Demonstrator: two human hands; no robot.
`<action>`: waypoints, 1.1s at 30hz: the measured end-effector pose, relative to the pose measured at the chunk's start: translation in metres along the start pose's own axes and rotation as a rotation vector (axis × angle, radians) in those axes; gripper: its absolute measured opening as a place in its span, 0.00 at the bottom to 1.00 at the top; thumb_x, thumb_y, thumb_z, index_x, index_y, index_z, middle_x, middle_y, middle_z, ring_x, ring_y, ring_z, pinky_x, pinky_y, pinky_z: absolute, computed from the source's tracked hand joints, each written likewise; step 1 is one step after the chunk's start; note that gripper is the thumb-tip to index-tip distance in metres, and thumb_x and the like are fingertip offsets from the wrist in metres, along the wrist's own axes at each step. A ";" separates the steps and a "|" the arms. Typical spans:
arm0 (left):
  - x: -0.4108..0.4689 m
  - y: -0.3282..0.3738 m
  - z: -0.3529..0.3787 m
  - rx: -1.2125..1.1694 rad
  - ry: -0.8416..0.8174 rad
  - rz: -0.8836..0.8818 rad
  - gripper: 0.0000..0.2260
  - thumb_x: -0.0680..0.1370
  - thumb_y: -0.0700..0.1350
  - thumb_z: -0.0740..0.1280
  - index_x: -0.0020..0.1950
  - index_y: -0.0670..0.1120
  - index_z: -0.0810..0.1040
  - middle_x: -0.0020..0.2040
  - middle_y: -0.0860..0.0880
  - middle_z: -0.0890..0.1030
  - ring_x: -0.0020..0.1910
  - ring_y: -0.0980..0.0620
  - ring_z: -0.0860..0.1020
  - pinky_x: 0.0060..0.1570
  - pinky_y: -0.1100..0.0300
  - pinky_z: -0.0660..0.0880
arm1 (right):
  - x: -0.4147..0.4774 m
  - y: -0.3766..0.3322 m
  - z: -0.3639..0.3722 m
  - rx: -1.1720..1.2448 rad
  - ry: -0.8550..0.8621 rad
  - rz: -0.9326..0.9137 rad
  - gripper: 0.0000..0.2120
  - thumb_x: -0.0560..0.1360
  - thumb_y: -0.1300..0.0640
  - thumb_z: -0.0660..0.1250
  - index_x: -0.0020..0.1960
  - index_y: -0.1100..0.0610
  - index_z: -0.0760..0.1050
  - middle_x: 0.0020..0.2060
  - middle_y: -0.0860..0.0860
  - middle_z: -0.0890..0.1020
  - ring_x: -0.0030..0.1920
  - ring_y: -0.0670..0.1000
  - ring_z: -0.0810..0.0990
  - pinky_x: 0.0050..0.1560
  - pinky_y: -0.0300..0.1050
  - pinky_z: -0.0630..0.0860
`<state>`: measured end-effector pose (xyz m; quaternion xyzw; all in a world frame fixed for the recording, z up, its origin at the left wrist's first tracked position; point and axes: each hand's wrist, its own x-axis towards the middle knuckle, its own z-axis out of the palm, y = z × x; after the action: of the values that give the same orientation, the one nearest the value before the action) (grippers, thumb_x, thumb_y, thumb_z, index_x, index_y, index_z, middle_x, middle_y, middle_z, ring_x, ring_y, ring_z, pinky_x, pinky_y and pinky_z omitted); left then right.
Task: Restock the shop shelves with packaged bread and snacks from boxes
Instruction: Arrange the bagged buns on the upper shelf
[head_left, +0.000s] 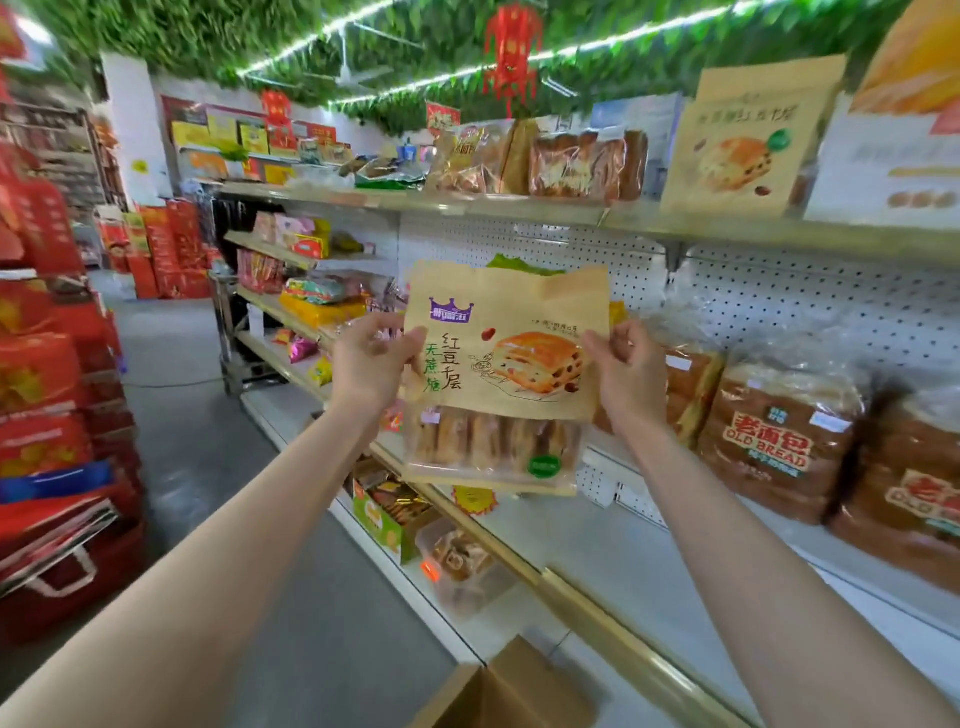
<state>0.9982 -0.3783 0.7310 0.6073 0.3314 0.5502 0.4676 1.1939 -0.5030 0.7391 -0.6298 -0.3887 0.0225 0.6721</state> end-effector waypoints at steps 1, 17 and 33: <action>0.001 0.002 0.002 -0.018 -0.028 0.021 0.09 0.75 0.41 0.72 0.53 0.45 0.77 0.42 0.46 0.84 0.35 0.56 0.83 0.41 0.56 0.81 | 0.003 -0.002 -0.001 -0.006 0.013 -0.007 0.08 0.78 0.54 0.67 0.43 0.52 0.70 0.44 0.53 0.82 0.46 0.55 0.82 0.51 0.58 0.79; 0.086 0.029 0.085 -0.060 -0.488 0.038 0.57 0.56 0.64 0.80 0.77 0.47 0.58 0.70 0.47 0.72 0.64 0.51 0.73 0.65 0.50 0.71 | 0.096 -0.038 -0.060 0.014 0.263 -0.035 0.06 0.78 0.53 0.67 0.46 0.53 0.72 0.48 0.52 0.81 0.43 0.46 0.79 0.46 0.41 0.75; 0.170 0.030 0.132 -0.289 -0.769 0.027 0.44 0.56 0.52 0.80 0.68 0.44 0.66 0.57 0.45 0.81 0.51 0.47 0.83 0.47 0.56 0.80 | 0.147 -0.048 -0.038 -0.114 0.478 -0.040 0.03 0.79 0.54 0.65 0.48 0.52 0.72 0.49 0.53 0.81 0.48 0.53 0.81 0.50 0.54 0.80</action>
<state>1.1535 -0.2597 0.8260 0.7010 0.0436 0.3302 0.6306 1.2951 -0.4683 0.8565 -0.6461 -0.2317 -0.1625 0.7088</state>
